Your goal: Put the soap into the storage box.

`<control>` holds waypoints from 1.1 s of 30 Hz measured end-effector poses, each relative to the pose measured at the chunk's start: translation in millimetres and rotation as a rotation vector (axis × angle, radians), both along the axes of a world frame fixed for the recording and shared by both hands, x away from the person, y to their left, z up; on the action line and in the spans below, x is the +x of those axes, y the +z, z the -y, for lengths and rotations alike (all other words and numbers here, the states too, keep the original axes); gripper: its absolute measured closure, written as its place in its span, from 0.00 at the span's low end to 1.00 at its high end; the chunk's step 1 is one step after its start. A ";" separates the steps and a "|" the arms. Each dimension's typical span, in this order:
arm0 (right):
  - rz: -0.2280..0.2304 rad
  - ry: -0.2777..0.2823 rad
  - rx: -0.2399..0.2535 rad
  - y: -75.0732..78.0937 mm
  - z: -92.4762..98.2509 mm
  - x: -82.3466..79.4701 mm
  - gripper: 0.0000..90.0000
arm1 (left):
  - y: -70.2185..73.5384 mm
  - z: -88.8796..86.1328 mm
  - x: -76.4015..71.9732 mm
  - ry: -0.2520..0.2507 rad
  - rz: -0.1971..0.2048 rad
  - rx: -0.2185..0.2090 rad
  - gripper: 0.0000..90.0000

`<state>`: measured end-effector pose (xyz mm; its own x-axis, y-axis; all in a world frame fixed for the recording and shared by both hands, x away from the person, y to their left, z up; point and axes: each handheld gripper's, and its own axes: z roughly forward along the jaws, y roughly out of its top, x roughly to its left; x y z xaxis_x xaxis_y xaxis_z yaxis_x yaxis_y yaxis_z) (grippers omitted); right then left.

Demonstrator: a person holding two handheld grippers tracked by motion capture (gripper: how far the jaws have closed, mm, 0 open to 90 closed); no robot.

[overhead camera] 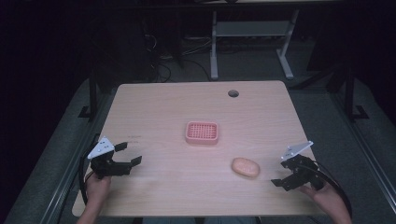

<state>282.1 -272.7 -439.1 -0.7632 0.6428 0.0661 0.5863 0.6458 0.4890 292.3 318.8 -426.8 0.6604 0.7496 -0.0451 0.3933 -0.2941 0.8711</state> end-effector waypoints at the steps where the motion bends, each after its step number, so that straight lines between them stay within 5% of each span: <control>1: -0.005 0.005 0.002 -0.3 -1.1 0.3 0.21 | -0.1 0.0 0.1 0.001 0.001 0.000 0.16; 33: -0.012 0.177 -0.086 15.6 -58.6 25.2 0.19 | 0.6 -1.2 0.1 0.009 0.006 -0.003 0.16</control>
